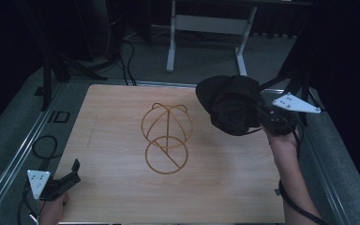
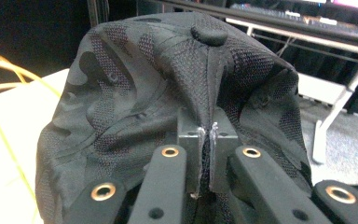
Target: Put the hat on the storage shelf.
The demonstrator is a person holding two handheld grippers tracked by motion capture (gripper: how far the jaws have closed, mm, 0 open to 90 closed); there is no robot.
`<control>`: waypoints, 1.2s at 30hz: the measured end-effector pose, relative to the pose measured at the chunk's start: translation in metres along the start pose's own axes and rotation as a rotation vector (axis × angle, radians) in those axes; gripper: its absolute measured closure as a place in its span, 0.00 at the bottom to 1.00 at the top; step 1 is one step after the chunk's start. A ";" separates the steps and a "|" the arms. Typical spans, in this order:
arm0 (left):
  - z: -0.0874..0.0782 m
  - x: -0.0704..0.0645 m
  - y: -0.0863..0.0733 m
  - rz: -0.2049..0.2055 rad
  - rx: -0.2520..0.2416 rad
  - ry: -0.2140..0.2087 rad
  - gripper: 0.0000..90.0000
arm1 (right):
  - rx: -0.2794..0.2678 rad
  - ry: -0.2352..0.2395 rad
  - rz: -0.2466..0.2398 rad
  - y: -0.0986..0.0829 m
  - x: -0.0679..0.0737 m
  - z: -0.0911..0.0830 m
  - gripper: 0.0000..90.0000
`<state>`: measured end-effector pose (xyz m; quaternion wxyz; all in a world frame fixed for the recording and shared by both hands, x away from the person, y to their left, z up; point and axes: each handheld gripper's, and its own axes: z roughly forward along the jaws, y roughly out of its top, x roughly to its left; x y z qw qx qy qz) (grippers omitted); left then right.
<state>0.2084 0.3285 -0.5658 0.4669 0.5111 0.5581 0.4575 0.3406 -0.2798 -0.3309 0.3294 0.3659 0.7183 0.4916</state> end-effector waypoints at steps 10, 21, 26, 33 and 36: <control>0.000 0.000 0.000 -0.002 0.000 -0.002 0.01 | -0.048 0.007 -0.031 0.042 0.010 -0.008 0.96; 0.000 0.000 0.000 -0.003 0.002 -0.001 0.01 | -0.068 0.057 -0.041 0.056 0.030 -0.003 0.96; 0.000 0.001 0.000 -0.003 0.003 -0.002 0.01 | -0.072 0.088 -0.046 0.059 0.042 0.003 0.96; 0.000 0.001 0.000 -0.004 0.003 -0.002 0.01 | -0.083 0.126 -0.044 0.061 0.056 0.011 0.96; 0.000 0.001 0.000 -0.003 0.004 -0.002 0.01 | -0.080 0.147 -0.064 0.065 0.067 0.016 0.96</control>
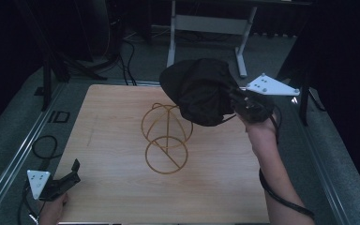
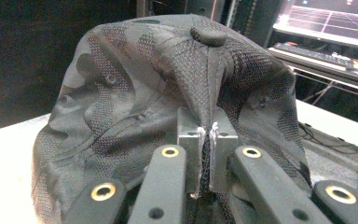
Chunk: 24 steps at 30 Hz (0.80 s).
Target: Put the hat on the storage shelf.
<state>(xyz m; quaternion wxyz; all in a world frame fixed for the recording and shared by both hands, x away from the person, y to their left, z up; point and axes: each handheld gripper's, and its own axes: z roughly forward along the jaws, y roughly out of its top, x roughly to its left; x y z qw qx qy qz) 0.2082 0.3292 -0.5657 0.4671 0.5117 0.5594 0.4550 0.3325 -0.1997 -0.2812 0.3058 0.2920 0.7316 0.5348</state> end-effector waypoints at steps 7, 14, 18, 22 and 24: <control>0.000 0.000 0.000 0.000 0.000 -0.001 0.01 | -0.009 0.037 -0.013 0.008 0.014 0.006 0.96; 0.000 0.000 0.000 -0.002 0.002 -0.002 0.01 | -0.009 0.076 -0.028 0.013 0.029 0.015 0.96; 0.000 0.000 0.000 -0.002 0.001 -0.002 0.01 | -0.008 0.102 -0.032 0.015 0.039 0.021 0.96; 0.000 0.001 0.000 -0.003 0.002 -0.004 0.01 | -0.011 0.127 -0.040 0.018 0.051 0.026 0.96; 0.000 0.001 0.000 -0.004 0.002 -0.005 0.01 | -0.012 0.140 -0.042 0.019 0.056 0.029 0.96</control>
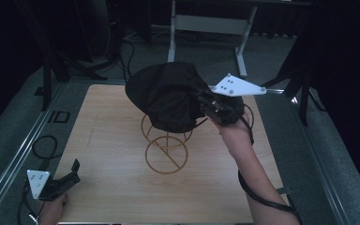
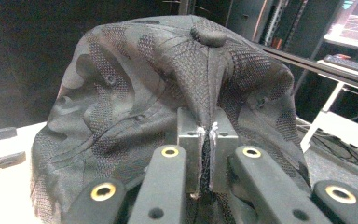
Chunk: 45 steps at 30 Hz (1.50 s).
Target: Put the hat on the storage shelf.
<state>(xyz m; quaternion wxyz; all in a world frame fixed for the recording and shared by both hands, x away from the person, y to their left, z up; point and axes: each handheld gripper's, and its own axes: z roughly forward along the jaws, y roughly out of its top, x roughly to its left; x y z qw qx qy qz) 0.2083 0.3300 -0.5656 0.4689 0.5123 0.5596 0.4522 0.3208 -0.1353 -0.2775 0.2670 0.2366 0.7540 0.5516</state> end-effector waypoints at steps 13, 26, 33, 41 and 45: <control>0.000 0.000 0.000 0.000 0.001 -0.001 0.01 | 0.023 0.047 0.014 -0.016 0.018 0.013 0.96; 0.000 0.000 0.000 0.000 0.000 -0.002 0.01 | 0.102 0.051 0.045 -0.049 0.021 0.031 0.96; 0.000 0.001 0.000 0.000 0.001 -0.003 0.01 | 0.121 0.067 0.060 -0.061 0.021 0.036 0.95; 0.000 0.000 0.000 0.000 0.003 0.001 0.01 | 0.141 0.099 0.091 -0.074 0.022 0.041 0.86; 0.000 0.000 0.000 0.001 0.003 0.001 0.01 | 0.145 0.094 0.102 -0.081 0.022 0.044 0.80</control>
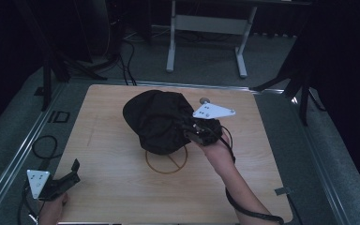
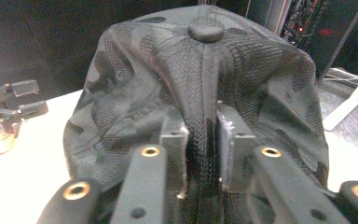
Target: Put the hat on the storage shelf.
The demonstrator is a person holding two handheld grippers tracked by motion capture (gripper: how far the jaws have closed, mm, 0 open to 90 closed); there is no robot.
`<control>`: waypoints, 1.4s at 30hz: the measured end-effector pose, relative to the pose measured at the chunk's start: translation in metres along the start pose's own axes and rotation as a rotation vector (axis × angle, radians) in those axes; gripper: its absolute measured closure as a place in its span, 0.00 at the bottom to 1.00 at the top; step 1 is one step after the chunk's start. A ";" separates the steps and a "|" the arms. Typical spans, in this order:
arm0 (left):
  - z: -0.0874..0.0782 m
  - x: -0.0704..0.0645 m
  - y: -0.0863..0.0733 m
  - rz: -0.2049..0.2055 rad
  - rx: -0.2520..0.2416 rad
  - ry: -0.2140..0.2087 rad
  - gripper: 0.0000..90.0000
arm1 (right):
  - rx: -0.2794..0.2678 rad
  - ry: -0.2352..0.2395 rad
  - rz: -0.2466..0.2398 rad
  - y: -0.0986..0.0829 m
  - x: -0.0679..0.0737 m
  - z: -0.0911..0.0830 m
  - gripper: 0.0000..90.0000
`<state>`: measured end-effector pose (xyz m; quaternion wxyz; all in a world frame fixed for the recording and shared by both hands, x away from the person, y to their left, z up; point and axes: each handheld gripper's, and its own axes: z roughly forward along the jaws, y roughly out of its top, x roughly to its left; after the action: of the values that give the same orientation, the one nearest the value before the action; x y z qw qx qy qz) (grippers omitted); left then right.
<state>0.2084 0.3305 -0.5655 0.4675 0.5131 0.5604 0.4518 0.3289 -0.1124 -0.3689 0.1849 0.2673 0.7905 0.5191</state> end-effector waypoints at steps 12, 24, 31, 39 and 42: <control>0.000 0.000 0.000 -0.002 -0.001 -0.001 0.01 | 0.013 -0.006 0.017 -0.010 -0.003 0.005 0.70; 0.000 0.000 0.000 -0.001 -0.001 0.000 0.01 | 0.009 -0.010 0.027 -0.008 -0.004 0.003 0.63; 0.000 0.000 0.000 -0.001 -0.001 0.000 0.01 | -0.020 -0.012 0.021 -0.004 -0.004 -0.006 0.58; 0.000 0.000 0.000 -0.001 0.000 0.001 0.01 | -0.029 -0.020 0.020 -0.001 -0.011 -0.017 0.48; 0.000 0.000 0.000 -0.001 -0.001 0.001 0.01 | -0.021 -0.019 0.014 -0.003 -0.016 -0.021 0.41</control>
<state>0.2084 0.3303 -0.5655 0.4678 0.5124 0.5608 0.4518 0.3290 -0.1378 -0.3628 0.1915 0.2756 0.7815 0.5259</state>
